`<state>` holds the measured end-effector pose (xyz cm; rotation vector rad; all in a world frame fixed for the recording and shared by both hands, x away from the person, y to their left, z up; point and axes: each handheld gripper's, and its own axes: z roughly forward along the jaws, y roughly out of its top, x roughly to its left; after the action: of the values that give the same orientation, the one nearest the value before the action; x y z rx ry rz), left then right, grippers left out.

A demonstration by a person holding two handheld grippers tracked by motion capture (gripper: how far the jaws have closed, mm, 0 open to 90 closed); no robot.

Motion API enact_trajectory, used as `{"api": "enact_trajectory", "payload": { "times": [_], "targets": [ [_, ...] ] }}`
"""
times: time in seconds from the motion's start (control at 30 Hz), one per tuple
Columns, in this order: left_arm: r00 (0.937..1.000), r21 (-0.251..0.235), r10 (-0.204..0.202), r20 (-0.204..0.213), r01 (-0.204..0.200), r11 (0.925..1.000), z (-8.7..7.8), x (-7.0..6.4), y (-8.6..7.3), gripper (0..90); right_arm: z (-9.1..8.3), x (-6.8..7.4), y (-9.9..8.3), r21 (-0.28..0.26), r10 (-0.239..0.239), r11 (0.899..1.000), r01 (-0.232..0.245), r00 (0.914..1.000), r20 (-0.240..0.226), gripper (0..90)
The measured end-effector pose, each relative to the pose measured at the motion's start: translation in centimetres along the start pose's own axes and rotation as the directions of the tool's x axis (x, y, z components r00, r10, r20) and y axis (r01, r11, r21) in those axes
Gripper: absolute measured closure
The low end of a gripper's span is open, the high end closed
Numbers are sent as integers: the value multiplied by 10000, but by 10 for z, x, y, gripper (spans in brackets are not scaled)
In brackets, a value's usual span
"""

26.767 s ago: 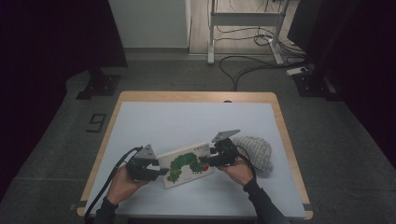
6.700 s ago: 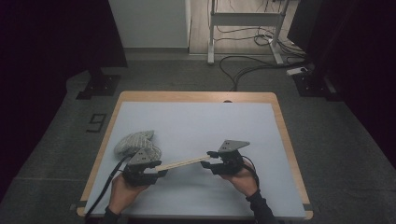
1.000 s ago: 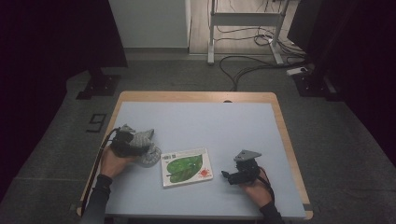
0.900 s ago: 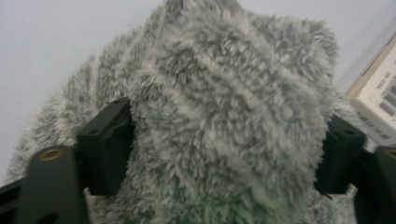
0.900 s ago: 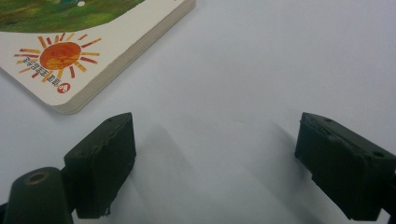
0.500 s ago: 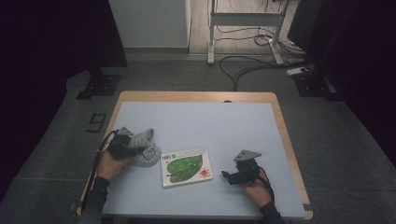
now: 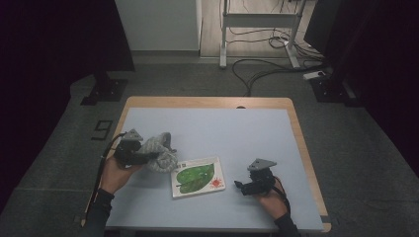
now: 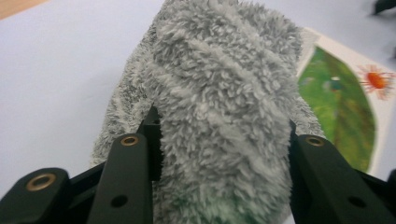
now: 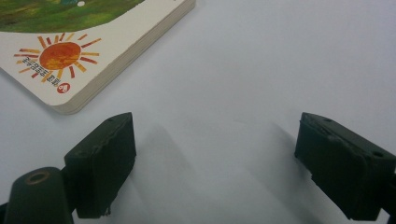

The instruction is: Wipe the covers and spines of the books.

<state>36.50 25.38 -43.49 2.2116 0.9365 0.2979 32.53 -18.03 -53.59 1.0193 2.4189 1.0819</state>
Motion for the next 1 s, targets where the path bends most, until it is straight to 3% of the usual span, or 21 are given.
{"api": "enact_trajectory", "payload": {
  "times": [0.3,0.53,1.0],
  "targets": [
    [9985,469,251,484,-274,9985,34,-18,-3,555,0,0,0,-9,-11,10000,11,10000,2,115],
    [9975,960,421,560,-473,9943,58,-23,-11,548,0,0,0,-12,-12,10000,12,10000,3,115],
    [9942,938,941,513,-986,9907,72,-34,-3,546,0,0,0,-9,-11,10000,11,10000,8,116]
  ]
}}
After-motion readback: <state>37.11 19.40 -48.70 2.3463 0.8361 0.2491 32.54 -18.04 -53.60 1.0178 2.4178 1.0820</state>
